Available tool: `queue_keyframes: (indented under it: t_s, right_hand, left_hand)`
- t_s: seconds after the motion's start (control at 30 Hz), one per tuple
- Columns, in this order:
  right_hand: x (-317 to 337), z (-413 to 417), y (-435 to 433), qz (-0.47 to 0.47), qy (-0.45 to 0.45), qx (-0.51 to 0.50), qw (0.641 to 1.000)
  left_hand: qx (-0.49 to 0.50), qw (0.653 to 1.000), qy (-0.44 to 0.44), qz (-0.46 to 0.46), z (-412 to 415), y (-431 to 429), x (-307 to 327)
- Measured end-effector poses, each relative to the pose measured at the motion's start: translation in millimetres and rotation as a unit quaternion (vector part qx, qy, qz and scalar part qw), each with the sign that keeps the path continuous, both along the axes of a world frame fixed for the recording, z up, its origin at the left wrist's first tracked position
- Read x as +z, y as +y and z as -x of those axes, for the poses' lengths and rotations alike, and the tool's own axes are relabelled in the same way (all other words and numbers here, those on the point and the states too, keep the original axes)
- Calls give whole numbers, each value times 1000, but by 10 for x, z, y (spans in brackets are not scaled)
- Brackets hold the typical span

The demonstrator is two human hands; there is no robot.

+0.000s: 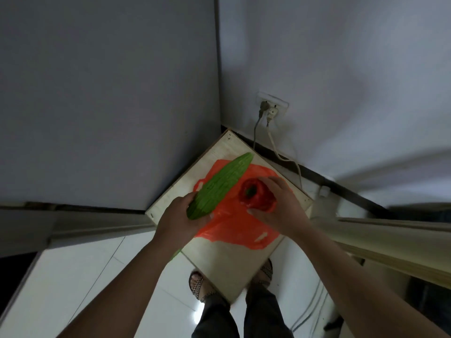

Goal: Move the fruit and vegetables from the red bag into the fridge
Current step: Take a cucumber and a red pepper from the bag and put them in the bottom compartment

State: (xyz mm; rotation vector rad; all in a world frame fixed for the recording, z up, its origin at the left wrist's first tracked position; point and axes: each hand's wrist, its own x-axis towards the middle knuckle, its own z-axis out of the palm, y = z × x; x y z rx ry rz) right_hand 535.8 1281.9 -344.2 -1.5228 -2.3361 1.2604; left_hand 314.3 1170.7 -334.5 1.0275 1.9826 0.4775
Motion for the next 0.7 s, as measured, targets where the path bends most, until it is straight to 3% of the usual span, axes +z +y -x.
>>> queue_keyframes:
  t_s: [0.37,0.7]
  right_hand:
    - [1487,-21,-927,-6,83,-60,995]
    - [1916,-67,-1207,-35,123,74,989]
  left_hand:
    - [42,997,-43,-57,-189,-741,1557]
    - [182,980,-5,-84,-443,-1360,2096]
